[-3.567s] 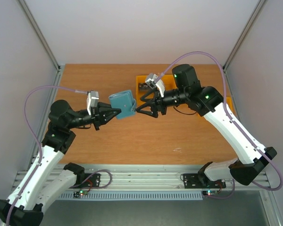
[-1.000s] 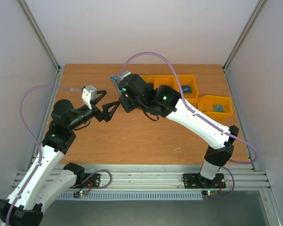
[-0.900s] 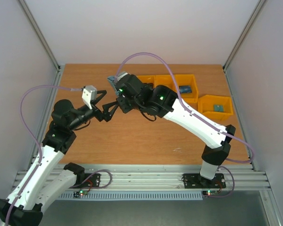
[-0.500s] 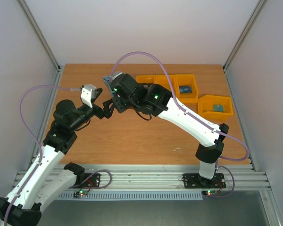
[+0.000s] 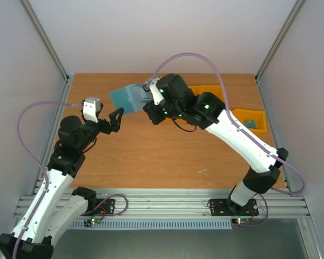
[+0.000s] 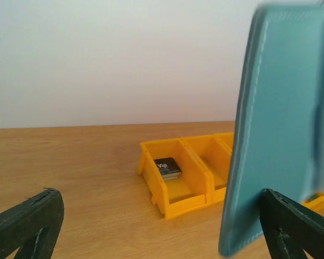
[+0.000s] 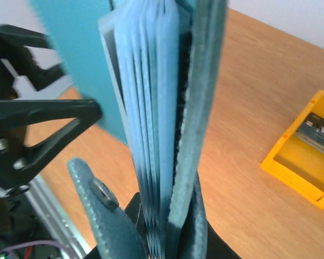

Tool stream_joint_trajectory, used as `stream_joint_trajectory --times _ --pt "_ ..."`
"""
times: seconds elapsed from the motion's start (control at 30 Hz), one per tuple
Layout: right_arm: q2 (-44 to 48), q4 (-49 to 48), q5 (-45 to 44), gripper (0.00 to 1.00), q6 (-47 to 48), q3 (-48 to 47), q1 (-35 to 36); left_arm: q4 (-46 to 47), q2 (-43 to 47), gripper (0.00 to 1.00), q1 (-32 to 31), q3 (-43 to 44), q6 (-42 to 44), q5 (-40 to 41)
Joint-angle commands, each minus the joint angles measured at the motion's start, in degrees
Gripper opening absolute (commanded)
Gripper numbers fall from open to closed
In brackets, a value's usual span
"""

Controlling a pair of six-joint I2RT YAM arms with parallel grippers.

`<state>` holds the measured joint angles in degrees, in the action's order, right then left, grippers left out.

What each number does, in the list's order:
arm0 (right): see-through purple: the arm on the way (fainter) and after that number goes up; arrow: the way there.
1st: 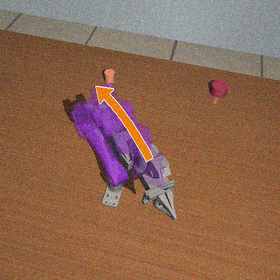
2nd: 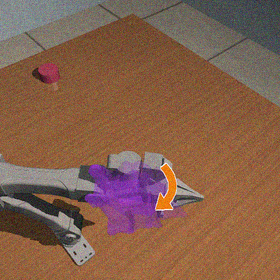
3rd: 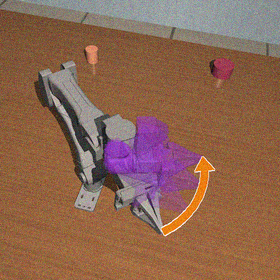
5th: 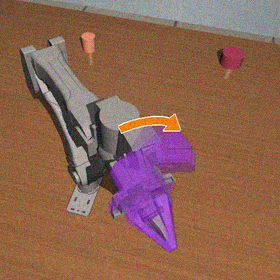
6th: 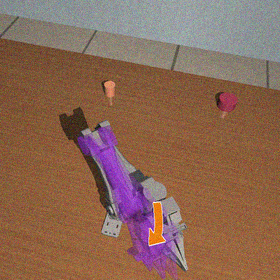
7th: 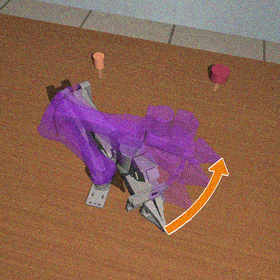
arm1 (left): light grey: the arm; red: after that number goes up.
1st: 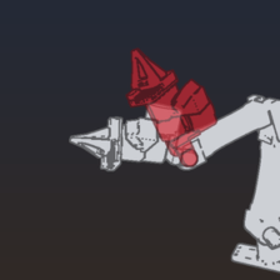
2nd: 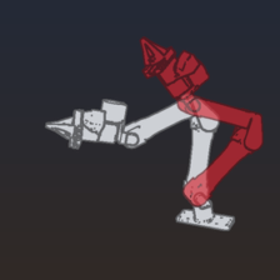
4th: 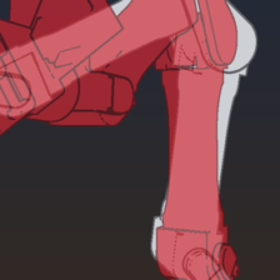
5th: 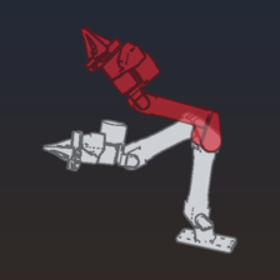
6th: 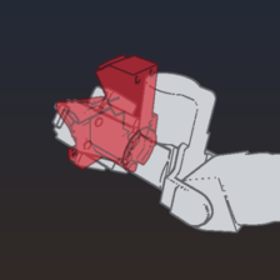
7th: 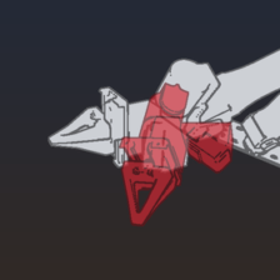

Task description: Take the credit cards out of the card holder

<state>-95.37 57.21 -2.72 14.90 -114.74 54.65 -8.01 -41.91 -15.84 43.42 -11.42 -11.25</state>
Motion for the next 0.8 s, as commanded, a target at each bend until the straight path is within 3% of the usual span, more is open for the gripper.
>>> stream_joint_trajectory --times 0.0,0.13,0.37,0.57,0.67,0.77 --pt "4.8 -1.1 10.5 0.01 2.7 0.7 -1.5 0.7 1.1 0.99 1.1 -0.6 -1.4 0.3" --pt "5.9 -0.2 14.4 0.01 4.0 0.9 -3.1 2.1 1.5 0.99 1.8 -0.7 -1.5 -6.1" --pt "5.8 1.2 22.9 0.01 6.2 0.8 -4.5 12.2 2.2 0.99 2.2 -0.1 -3.7 -26.8" --pt "5.9 0.6 33.4 0.01 9.6 1.6 -4.5 13.8 1.6 0.97 2.3 0.4 -7.9 -30.8" --pt "6.4 -0.1 38.4 0.01 12.0 2.6 -4.5 14.3 1.9 0.81 2.2 0.4 -8.6 -31.5" --pt "7.1 -0.8 41.7 0.03 13.3 3.4 -4.5 15.6 2.0 0.44 2.2 0.4 -10.2 -33.8"
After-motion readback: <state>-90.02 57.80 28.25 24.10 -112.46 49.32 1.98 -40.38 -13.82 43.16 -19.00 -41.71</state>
